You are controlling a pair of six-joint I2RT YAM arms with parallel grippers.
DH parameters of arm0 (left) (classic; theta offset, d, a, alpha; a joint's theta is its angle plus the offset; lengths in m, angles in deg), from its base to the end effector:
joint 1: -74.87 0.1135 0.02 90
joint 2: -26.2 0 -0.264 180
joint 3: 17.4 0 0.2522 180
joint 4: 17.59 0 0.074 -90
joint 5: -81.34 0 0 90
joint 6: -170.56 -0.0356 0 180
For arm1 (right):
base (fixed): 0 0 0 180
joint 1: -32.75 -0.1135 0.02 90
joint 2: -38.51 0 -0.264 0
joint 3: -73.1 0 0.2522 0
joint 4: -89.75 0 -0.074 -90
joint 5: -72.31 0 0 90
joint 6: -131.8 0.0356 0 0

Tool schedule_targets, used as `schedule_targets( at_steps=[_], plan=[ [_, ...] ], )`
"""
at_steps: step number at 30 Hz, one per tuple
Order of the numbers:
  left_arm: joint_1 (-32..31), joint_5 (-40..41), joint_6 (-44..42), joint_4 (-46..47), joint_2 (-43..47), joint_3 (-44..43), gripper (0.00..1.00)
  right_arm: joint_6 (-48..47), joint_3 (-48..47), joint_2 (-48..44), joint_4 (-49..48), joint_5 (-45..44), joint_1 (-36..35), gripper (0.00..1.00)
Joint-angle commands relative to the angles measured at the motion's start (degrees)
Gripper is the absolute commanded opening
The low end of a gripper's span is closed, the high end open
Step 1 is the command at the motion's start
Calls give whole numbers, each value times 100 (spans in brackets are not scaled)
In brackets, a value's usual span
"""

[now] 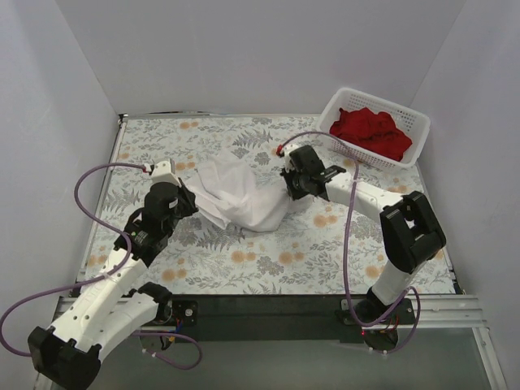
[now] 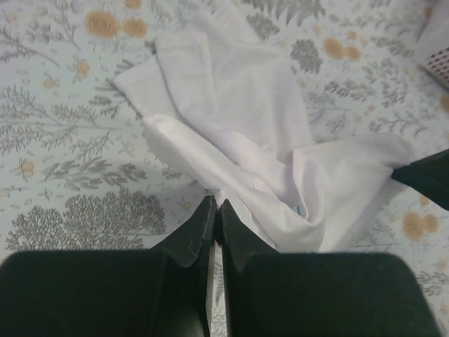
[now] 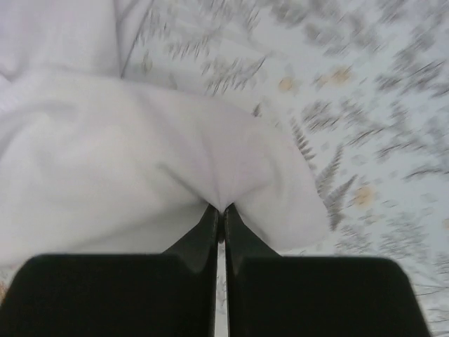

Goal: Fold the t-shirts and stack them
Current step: Flatten the tshirt out

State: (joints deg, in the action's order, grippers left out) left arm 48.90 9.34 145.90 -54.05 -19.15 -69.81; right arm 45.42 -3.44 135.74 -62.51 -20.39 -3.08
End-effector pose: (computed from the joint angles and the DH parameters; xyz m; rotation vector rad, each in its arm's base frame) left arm 0.1655 -0.0684 0.2794 -0.8960 1.9240 -0.6492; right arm 0.2944 0.2105 0.2043 -0.6535 2.3417 0.2575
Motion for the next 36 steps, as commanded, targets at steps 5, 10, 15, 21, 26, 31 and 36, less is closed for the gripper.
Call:
schedule_targets(
  at_steps=[5, 10, 15, 21, 26, 31, 36],
  plan=[
    [31, -550, -636, -208, -378, -2177, 0, -713, -2280, -950, 526, -890, 955, 1],
    [23, -1580, -532, -411, -915, -3787, 0, -1090, -3590, -1294, 852, -820, 1395, 1],
    [31, -1458, -531, -770, -1082, -5229, 0, -1478, -4496, -1391, 958, -864, 1553, 1],
    [23, -993, -408, -973, -1109, -5417, 0, -1539, -5287, -768, 958, -164, 1615, 1],
    [31, 140, -399, -763, -1108, -4214, 0, -1197, -5823, 451, 949, 901, 1606, 6],
    [163, 749, -189, 35, -1170, -2424, 0, -995, -6403, 1822, 1350, 615, 1597, 45],
    [716, 828, -92, 853, -1363, -1313, 0, -635, -5268, 1616, 1626, 612, 1553, 57]
  ],
)
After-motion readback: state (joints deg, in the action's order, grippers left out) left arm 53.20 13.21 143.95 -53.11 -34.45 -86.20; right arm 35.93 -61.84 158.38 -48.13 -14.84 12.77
